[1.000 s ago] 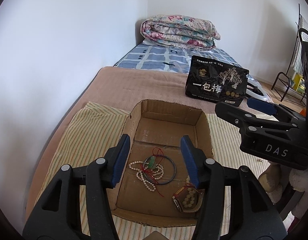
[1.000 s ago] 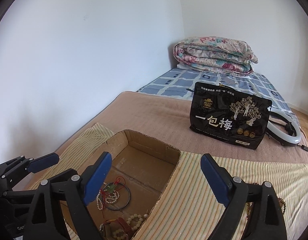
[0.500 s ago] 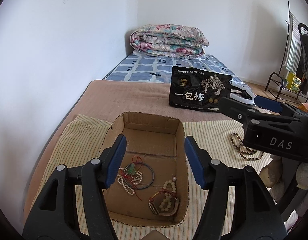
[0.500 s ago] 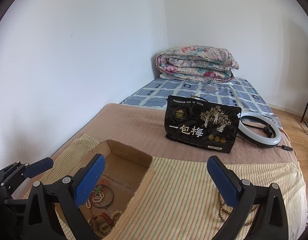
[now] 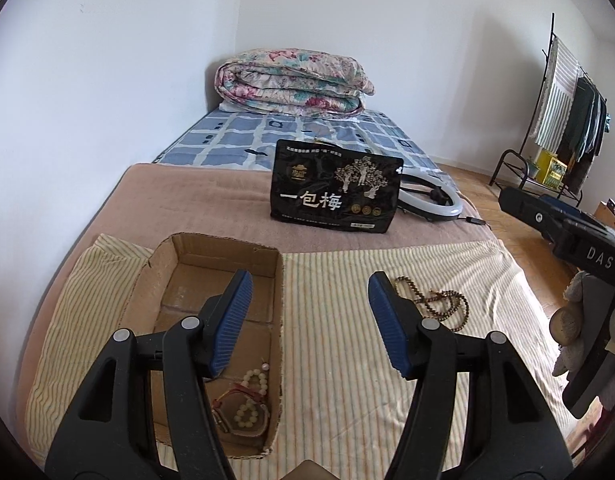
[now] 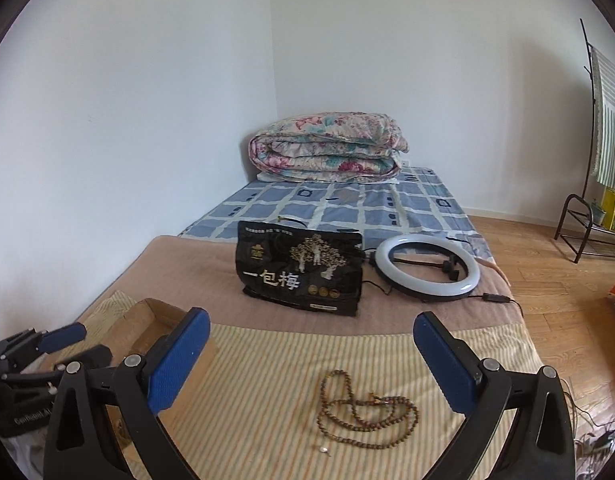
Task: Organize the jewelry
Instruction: 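Move both grippers back over the bed toward the wooden-bead mala and second pearl stud, then close the left gripper on the second pearl stud while the right approaches the mala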
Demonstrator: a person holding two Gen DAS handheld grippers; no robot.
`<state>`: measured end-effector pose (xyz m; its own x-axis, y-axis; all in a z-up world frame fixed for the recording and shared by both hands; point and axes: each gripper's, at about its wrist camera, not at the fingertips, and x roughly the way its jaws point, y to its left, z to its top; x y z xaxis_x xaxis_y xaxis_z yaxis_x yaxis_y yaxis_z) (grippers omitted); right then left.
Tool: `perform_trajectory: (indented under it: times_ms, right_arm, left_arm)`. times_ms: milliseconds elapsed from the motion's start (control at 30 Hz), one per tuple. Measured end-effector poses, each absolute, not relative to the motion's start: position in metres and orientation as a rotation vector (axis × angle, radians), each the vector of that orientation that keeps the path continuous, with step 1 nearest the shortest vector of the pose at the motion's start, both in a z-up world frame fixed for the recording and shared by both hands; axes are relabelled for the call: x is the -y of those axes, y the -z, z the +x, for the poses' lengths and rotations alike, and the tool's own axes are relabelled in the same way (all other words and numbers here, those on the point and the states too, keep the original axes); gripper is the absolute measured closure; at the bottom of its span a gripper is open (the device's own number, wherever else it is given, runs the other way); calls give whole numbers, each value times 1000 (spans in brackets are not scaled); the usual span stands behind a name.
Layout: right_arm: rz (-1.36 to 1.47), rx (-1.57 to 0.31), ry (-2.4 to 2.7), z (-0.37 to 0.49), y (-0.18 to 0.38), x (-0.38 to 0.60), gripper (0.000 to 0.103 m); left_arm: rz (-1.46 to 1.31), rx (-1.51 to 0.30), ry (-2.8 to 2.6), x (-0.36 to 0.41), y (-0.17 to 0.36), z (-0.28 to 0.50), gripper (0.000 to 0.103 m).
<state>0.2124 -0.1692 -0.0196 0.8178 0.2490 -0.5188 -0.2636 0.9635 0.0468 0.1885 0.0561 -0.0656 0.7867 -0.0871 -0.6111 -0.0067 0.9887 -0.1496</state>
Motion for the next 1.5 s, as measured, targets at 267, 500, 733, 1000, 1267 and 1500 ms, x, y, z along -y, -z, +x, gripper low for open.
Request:
perform_trajectory:
  times_ms: [267,500,733,1000,1267,1500]
  right_arm:
    - [-37,-643,-227,220,61,241,0]
    - [-52,-718,-292,228,105,280,0]
    - [-141,-774,-432,234,146,289,0]
    - [-311,-797,-560,247,183,274,0]
    - [-398,-788,-641,253,199,265,0]
    - [-452,-814,-673,262,211,252,0]
  left_arm:
    - [-153,-682,98,-40,72,196,41]
    - [-86,-735,170,0,114,194,41]
    - [-66,-821,268,48,161,211,41]
    - [-27,-863,342,85,201,232,46]
    - [23,-900,364,105,228,250,63]
    - [11,-920,389,108,240,258,69]
